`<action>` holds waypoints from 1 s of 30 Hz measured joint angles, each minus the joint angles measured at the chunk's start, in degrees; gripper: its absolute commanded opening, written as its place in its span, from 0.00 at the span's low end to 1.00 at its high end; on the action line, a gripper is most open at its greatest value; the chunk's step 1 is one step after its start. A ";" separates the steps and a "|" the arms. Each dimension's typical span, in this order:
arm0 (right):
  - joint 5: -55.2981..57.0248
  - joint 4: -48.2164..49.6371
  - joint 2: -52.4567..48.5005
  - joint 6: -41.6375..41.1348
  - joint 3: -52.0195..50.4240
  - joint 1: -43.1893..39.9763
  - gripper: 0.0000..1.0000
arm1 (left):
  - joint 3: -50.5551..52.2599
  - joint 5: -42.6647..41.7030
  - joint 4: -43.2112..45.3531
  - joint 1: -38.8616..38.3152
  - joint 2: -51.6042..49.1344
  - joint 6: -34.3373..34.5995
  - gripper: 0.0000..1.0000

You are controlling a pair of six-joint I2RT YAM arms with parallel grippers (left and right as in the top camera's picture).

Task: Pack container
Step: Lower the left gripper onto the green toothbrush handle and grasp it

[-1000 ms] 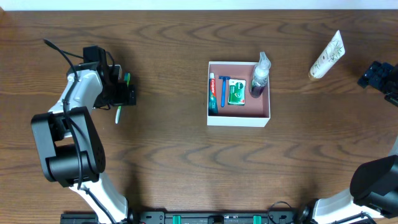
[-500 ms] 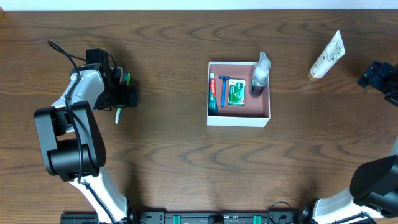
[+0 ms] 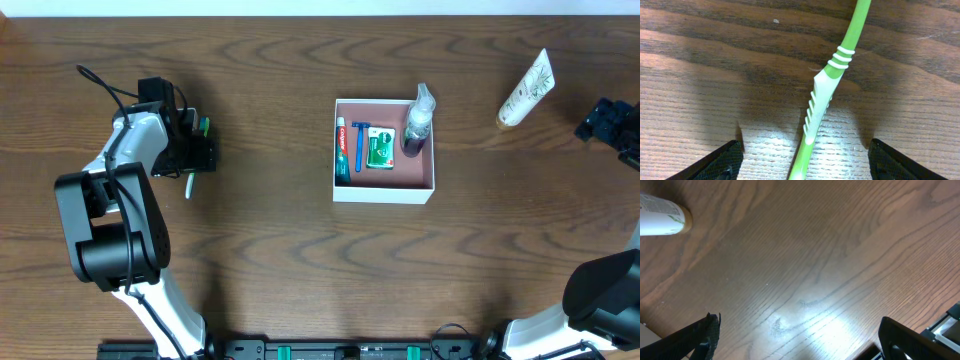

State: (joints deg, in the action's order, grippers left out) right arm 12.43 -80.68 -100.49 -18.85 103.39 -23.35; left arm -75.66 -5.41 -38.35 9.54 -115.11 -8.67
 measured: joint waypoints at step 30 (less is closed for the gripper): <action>-0.02 0.00 0.00 0.00 0.00 0.00 0.99 | 0.00 2.84 -0.17 -2.47 0.00 1.62 0.52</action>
State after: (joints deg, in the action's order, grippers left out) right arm 12.40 -80.68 -100.49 -18.85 103.39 -23.35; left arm -75.66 -2.57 -38.52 7.07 -115.11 -7.05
